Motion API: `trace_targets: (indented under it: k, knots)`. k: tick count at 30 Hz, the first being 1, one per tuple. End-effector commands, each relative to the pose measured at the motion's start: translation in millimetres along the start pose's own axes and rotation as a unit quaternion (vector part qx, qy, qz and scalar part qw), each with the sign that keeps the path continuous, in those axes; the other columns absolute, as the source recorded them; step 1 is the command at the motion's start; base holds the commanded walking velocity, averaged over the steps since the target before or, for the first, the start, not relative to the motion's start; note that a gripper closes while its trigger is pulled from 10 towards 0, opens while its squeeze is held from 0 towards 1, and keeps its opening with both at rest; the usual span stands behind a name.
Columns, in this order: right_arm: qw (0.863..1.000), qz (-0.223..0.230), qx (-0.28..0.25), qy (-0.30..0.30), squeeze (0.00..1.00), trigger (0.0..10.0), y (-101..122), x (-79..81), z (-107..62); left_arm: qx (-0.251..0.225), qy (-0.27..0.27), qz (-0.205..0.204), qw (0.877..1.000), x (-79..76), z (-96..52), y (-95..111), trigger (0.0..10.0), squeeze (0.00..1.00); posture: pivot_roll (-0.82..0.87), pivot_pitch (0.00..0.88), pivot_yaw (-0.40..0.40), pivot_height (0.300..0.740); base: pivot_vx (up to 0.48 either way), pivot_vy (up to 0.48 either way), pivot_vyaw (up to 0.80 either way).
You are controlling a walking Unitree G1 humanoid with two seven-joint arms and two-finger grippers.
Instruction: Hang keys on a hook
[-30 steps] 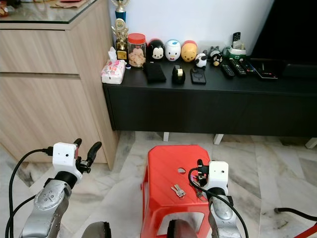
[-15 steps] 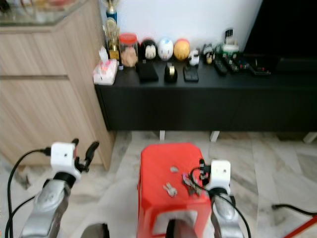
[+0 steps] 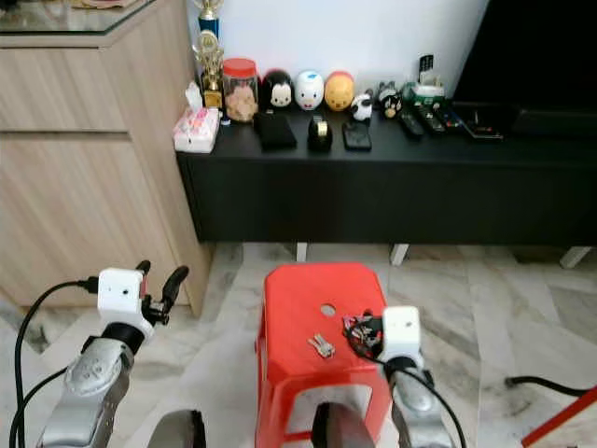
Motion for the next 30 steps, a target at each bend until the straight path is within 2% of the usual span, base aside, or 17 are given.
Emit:
trace_targets:
  k: [1,7,12,15,21,30]
  knots:
    - [1.000,-0.016,0.015,0.009,0.00,10.0,-0.6,-3.6,0.8,0.004,-0.003,0.002,1.000,-1.9,-0.5,-2.1,10.0,0.00,0.02,0.000,-0.086,0.571,0.000,0.000,0.00]
    - [0.995,-0.089,0.037,0.031,0.00,10.0,7.5,-5.2,7.9,0.007,-0.005,-0.001,1.000,-2.3,-1.3,-3.9,10.0,0.00,0.01,0.000,-0.085,0.571,0.000,0.000,0.00]
    - [0.993,-0.106,0.036,0.033,0.00,10.0,20.4,-4.8,14.7,0.007,-0.006,-0.003,1.000,-3.6,-1.3,-3.8,10.0,0.00,0.01,0.000,-0.085,0.571,0.000,0.000,0.00]
    - [0.988,-0.123,0.082,0.039,0.00,10.0,13.4,-3.3,17.0,0.009,-0.008,-0.002,1.000,-3.8,-1.0,-4.4,10.0,0.00,0.00,0.000,-0.083,0.571,0.000,0.000,0.00]
    - [0.985,-0.128,0.097,0.069,0.00,10.0,14.6,8.1,20.5,0.009,-0.008,-0.001,1.000,-3.4,-1.3,-3.9,10.0,0.00,0.01,0.000,-0.084,0.571,0.000,0.000,0.00]
    - [0.980,-0.139,0.128,0.066,0.00,10.0,10.3,2.8,19.9,0.011,-0.008,0.001,1.000,-2.1,-2.0,-4.6,10.0,0.00,0.01,0.000,-0.081,0.571,0.000,0.000,0.00]
Point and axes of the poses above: a point about 5 cm out from each wrist's last joint towards the gripper, its own z axis pointing out of the wrist towards the gripper, its own y axis along the axis of the wrist's last joint, x = y × z, the point moved 2 cm from there along z, pointing out of the wrist towards the gripper, and after that the axes turned 11 degrees about z, right-handed, at the moved point
